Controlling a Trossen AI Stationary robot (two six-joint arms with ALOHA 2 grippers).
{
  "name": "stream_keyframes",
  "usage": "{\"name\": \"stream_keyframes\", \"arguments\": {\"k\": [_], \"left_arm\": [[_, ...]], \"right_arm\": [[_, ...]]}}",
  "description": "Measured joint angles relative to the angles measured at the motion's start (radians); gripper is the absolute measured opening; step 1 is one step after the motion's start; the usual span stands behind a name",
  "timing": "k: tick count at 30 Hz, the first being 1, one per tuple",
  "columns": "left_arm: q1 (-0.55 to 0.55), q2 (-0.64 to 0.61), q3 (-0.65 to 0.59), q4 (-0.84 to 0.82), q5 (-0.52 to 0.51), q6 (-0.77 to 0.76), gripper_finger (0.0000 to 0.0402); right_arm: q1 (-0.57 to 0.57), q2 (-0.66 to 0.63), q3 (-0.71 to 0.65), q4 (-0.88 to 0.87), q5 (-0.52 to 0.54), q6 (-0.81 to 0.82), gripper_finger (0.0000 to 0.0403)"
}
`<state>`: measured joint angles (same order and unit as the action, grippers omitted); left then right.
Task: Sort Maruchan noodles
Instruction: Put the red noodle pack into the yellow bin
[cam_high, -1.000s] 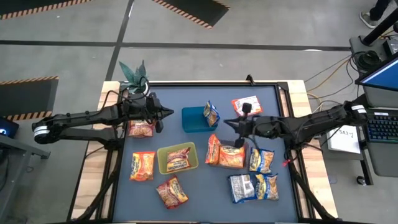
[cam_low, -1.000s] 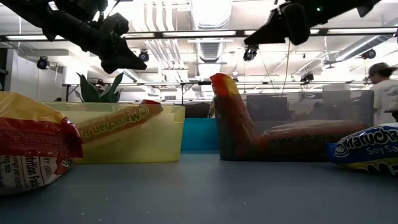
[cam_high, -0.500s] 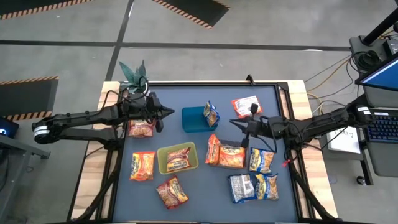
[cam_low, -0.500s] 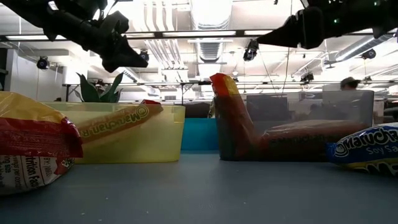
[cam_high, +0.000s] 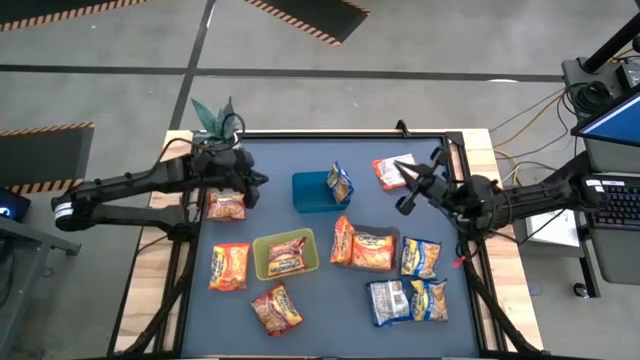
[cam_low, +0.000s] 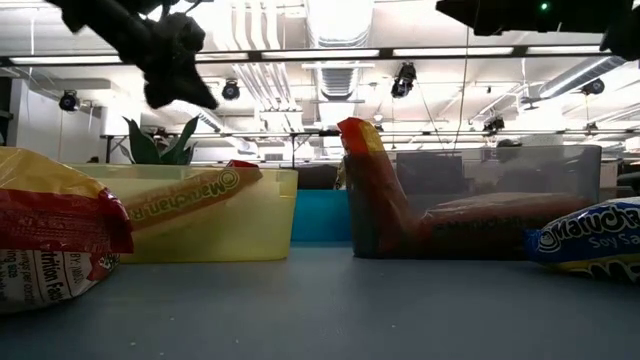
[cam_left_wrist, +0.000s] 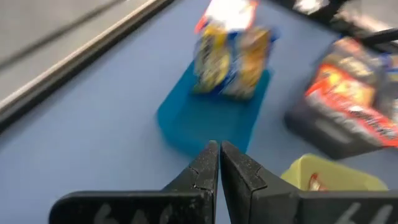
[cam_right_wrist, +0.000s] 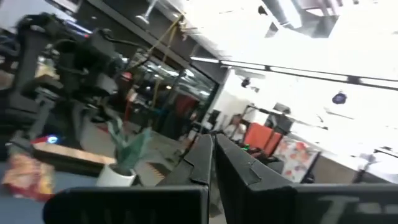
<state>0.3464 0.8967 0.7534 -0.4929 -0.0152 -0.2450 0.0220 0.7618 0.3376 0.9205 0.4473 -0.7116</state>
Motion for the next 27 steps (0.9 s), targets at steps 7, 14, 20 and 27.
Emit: {"name": "stream_keyframes", "arguments": {"k": [7,14,20,27], "left_arm": [[0.000,0.053,0.129,-0.384,-0.055,-0.192,0.0000],[0.000,0.184,0.128,-0.511,0.006,-0.206,0.0000],[-0.013,0.276,0.139,-0.516,0.191,-0.108,0.0000],[-0.054,0.300,0.146,-0.660,0.182,-0.081,0.0000]], "right_arm": [[-0.028,-0.048,-0.010,-0.003,-0.026,-0.003,0.0009],[-0.028,-0.046,-0.005,-0.003,-0.055,-0.067,0.0009],[-0.028,-0.046,-0.005,-0.008,-0.055,-0.074,0.0009],[-0.028,-0.042,-0.005,-0.027,-0.054,-0.086,0.0009]]}}
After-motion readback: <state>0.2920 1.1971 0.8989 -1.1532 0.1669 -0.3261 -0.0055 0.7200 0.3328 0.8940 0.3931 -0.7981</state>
